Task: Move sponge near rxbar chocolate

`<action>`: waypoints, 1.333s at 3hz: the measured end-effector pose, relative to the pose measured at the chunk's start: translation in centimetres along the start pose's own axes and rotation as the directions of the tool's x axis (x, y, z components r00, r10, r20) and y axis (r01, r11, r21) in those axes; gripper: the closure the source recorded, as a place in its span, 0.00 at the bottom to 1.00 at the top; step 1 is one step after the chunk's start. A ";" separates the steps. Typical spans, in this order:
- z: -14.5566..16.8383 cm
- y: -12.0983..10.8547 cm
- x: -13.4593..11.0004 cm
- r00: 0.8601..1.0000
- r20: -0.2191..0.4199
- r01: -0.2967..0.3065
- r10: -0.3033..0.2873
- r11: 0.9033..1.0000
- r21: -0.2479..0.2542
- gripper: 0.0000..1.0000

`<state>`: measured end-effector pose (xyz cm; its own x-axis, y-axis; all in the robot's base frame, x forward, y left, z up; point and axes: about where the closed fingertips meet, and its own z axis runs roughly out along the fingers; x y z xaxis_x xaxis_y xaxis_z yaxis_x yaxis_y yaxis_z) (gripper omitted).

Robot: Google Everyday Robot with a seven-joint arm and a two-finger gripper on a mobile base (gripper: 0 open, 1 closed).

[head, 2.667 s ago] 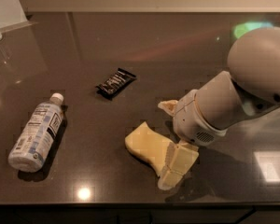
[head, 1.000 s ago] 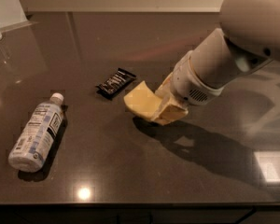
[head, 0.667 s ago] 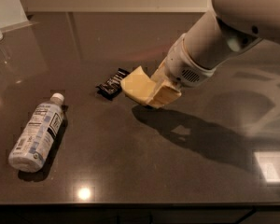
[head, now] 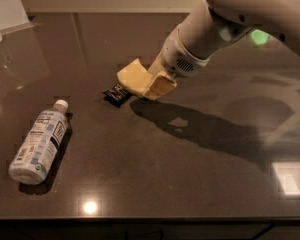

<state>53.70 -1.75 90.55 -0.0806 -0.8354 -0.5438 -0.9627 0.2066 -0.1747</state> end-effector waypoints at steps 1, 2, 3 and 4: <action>1.4 -0.9 0.0 1.000 -0.013 -0.005 0.005 1.000 0.000 0.82; 2.5 -1.6 0.2 1.000 -0.020 -0.017 0.017 1.000 -0.001 0.58; 3.3 -2.0 0.3 1.000 -0.020 -0.023 0.023 1.000 -0.003 0.35; 3.4 -2.0 0.2 1.000 -0.020 -0.021 0.021 1.000 -0.004 0.12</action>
Offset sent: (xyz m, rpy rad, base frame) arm 0.0339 0.0079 -0.0305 -0.0159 0.0260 -0.0336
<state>56.46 -0.59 88.01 -0.1061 -0.8410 -0.5305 -0.9619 0.2220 -0.1595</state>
